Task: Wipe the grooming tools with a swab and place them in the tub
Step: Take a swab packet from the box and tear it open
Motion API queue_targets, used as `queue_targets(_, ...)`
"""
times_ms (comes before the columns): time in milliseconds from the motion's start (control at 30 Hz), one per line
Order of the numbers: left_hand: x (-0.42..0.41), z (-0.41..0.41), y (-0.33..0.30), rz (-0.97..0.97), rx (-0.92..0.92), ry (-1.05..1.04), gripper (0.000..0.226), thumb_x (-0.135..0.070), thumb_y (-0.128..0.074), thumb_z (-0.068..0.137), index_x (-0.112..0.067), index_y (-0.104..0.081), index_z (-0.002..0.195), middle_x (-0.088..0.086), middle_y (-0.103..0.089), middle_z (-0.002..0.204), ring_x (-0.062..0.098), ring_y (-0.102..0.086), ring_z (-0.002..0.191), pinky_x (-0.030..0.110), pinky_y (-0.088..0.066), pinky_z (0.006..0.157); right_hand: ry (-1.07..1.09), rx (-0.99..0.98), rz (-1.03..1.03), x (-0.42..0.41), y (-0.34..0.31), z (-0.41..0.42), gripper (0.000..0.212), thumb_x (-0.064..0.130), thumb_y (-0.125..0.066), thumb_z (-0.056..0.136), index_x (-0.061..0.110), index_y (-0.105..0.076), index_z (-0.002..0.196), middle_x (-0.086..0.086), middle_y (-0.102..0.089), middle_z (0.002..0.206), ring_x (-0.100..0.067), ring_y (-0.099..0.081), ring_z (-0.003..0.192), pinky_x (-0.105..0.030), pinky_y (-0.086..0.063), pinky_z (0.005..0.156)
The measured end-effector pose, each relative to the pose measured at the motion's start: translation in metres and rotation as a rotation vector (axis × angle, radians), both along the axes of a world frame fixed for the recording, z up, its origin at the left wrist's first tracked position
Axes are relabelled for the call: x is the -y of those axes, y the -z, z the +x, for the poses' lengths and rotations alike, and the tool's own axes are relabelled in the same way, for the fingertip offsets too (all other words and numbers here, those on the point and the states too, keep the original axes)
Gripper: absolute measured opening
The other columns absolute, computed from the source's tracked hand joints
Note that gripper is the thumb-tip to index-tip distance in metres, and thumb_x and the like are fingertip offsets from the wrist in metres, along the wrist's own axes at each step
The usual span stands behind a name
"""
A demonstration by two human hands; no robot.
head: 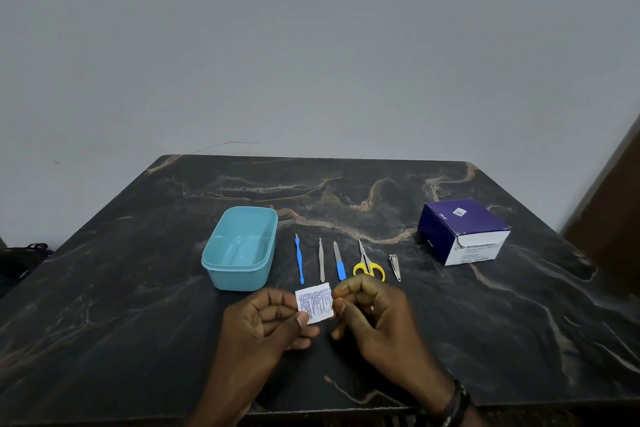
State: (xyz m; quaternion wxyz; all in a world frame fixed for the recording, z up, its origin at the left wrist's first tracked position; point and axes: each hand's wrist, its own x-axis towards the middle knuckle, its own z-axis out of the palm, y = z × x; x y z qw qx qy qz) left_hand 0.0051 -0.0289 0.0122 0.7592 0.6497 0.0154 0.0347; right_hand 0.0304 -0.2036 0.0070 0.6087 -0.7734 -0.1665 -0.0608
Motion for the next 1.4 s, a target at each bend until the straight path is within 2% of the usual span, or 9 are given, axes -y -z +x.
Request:
queue_targets(233,0.0014,-0.0018,-0.0008,0.03,-0.001,-0.007,0.013,0.008,-0.069,0.08,0.003,-0.063,0.091,0.02,-0.074,0.075,0.036,-0.073,0.067,0.033,-0.061,0.057,0.021,0.044,-0.055,0.0001,-0.0002,-0.0015,0.009,0.011,-0.065,0.09,0.018,-0.07,0.086,-0.003,-0.072,0.074,-0.016,-0.067,0.054,-0.029,-0.053,0.057)
queue_targets(400,0.0029,-0.0024,-0.0015,0.074,-0.006,-0.007,0.018,0.006,-0.069,0.081,-0.002,-0.063,0.097,0.017,-0.075,0.075,0.034,-0.073,0.067,0.036,-0.061,0.059,0.028,0.086,-0.132,-0.0003,0.0018,-0.0019,0.014,0.01,-0.063,0.091,0.018,-0.075,0.091,0.007,-0.074,0.076,-0.01,-0.067,0.056,-0.025,-0.054,0.059)
queue_targets(533,0.0034,-0.0028,-0.0003,0.103,-0.009,-0.01,0.02,0.006,-0.069,0.081,-0.004,-0.062,0.097,0.017,-0.074,0.072,0.034,-0.073,0.065,0.036,-0.061,0.058,0.03,0.101,-0.142,0.0001,0.0014,-0.0031,0.012,0.011,-0.065,0.089,0.018,-0.074,0.092,0.007,-0.074,0.08,-0.012,-0.07,0.06,-0.028,-0.057,0.06)
queue_targets(700,0.0031,-0.0014,0.0005,0.121,-0.013,0.004,0.02,0.007,-0.07,0.08,-0.003,-0.063,0.095,0.019,-0.073,0.069,0.035,-0.072,0.063,0.033,-0.06,0.054,0.073,0.222,-0.247,0.0001,0.0012,-0.0033,0.01,0.014,-0.066,0.086,0.022,-0.072,0.087,0.009,-0.071,0.071,-0.009,-0.068,0.062,-0.031,-0.056,0.058)
queue_targets(867,0.0024,-0.0001,0.0022,0.128,-0.015,0.01,0.016,0.007,-0.07,0.08,0.0,-0.064,0.093,0.019,-0.073,0.068,0.035,-0.072,0.062,0.031,-0.059,0.052,0.1,0.319,-0.33,-0.001,-0.0001,-0.0041,0.009,0.017,-0.064,0.084,0.023,-0.07,0.089,0.014,-0.07,0.08,-0.003,-0.067,0.072,-0.023,-0.053,0.062)
queue_targets(1067,0.0024,0.0005,0.0028,0.123,-0.006,0.013,0.013,0.008,-0.07,0.08,0.003,-0.065,0.091,0.021,-0.072,0.067,0.036,-0.071,0.06,0.029,-0.058,0.05,0.071,0.314,-0.302,-0.0008,-0.0007,-0.0031,0.008,0.018,-0.064,0.087,0.021,-0.071,0.09,0.013,-0.071,0.084,-0.004,-0.067,0.076,-0.024,-0.053,0.065)
queue_targets(1200,0.0022,0.0001,0.0022,0.123,-0.014,0.023,0.014,0.007,-0.07,0.079,0.002,-0.066,0.092,0.021,-0.072,0.067,0.036,-0.072,0.061,0.029,-0.058,0.051,0.105,0.344,-0.242,-0.0025,-0.0007,-0.0036,0.005,0.014,-0.066,0.083,0.017,-0.068,0.079,0.014,-0.071,0.085,-0.005,-0.068,0.078,-0.024,-0.053,0.067)
queue_targets(1300,0.0021,0.0,0.0022,0.107,-0.018,0.006,0.013,0.008,-0.07,0.08,0.003,-0.065,0.091,0.023,-0.071,0.067,0.037,-0.071,0.061,0.03,-0.059,0.051,0.252,0.359,-0.114,-0.0032,0.0012,-0.0041,0.008,0.017,-0.067,0.077,0.016,-0.067,0.07,0.013,-0.07,0.076,-0.007,-0.067,0.066,-0.026,-0.053,0.058)
queue_targets(1400,0.0013,0.0006,0.0015,0.089,-0.016,-0.011,0.012,0.008,-0.07,0.079,0.004,-0.065,0.09,0.023,-0.071,0.067,0.037,-0.071,0.061,0.032,-0.059,0.051,0.374,0.303,-0.028,-0.0019,0.0026,-0.0033,0.008,0.013,-0.069,0.076,0.018,-0.066,0.07,0.008,-0.069,0.067,-0.007,-0.063,0.054,-0.027,-0.052,0.051)
